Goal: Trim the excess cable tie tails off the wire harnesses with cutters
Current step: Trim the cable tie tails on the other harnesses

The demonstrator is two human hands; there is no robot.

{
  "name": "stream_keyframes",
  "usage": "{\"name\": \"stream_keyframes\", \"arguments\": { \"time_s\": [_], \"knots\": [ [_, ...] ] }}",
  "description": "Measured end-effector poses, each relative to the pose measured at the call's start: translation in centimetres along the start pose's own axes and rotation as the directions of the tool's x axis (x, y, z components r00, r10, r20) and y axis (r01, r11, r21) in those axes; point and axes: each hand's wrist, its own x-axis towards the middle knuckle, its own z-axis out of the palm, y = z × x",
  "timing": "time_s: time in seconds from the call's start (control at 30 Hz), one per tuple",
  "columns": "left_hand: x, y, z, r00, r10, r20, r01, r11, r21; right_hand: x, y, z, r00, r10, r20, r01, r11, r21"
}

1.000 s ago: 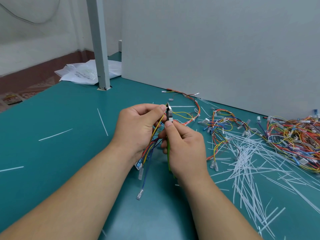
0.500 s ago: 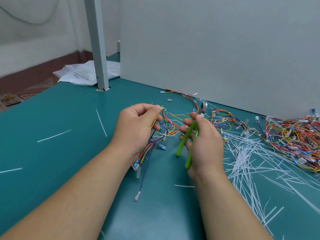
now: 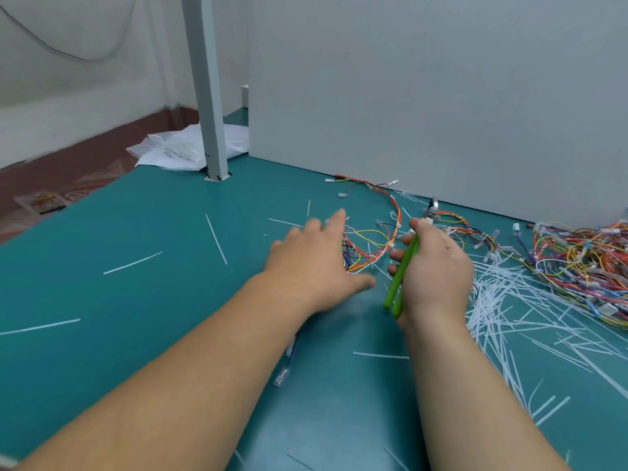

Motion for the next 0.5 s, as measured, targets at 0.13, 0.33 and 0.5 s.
{"name": "stream_keyframes", "arguments": {
  "time_s": [0.13,0.33,0.5],
  "knots": [
    [0.5,-0.3,1.0,0.999,0.032,0.001,-0.032,0.992,0.125,0.6,0.3,-0.3,0.995,0.093,-0.018,-0.095,0.992,-0.08],
    [2.7,-2.2,-1.9,0.977,-0.146,-0.155,0.079,0.926,-0.37,1.2,0.9,-0.9,0.999,0.001,-0.034,-0.007,0.983,-0.183],
    [4.0,-3.0,-6.8,0.933,-0.324,-0.155,0.061,0.57,-0.82,1.2,0.9,-1.2,0.981,-0.082,0.177,0.154,0.882,-0.445]
  ]
}}
